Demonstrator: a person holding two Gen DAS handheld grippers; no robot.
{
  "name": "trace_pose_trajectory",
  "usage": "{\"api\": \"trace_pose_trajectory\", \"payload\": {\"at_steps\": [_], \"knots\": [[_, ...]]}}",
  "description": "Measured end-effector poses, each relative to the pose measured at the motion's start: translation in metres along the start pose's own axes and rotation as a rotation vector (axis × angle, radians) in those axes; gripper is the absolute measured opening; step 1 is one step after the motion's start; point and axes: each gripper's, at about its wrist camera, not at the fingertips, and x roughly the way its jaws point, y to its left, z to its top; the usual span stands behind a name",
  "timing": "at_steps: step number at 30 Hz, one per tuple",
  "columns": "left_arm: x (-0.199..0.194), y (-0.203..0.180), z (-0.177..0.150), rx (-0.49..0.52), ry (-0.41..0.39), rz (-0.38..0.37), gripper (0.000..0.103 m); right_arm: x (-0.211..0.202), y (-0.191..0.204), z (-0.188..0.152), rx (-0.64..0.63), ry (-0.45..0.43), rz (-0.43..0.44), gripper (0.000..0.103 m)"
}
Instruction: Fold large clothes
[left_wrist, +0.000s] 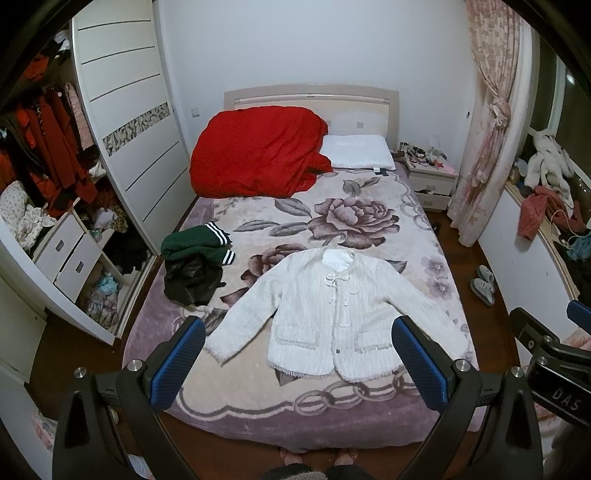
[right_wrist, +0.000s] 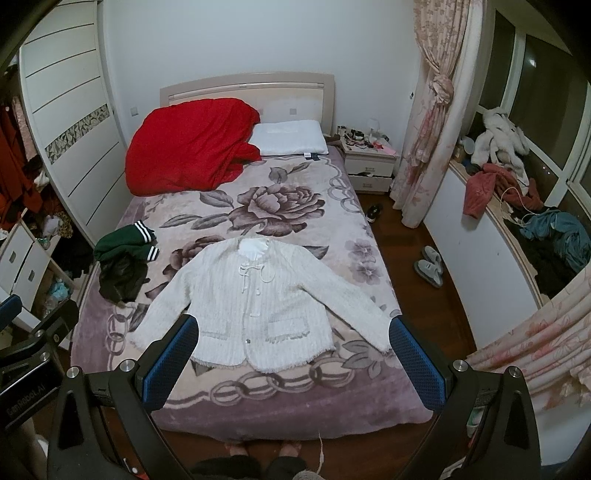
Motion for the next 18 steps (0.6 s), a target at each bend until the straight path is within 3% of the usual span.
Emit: {"api": "trace_pose_trajectory", "payload": {"at_steps": [18], "knots": [[0.002, -0.0025, -0.0058, -0.002, -0.006, -0.001, 0.103, -0.0023, -0.002, 0.0041, 0.001, -0.003, 0.0, 0.103]]}}
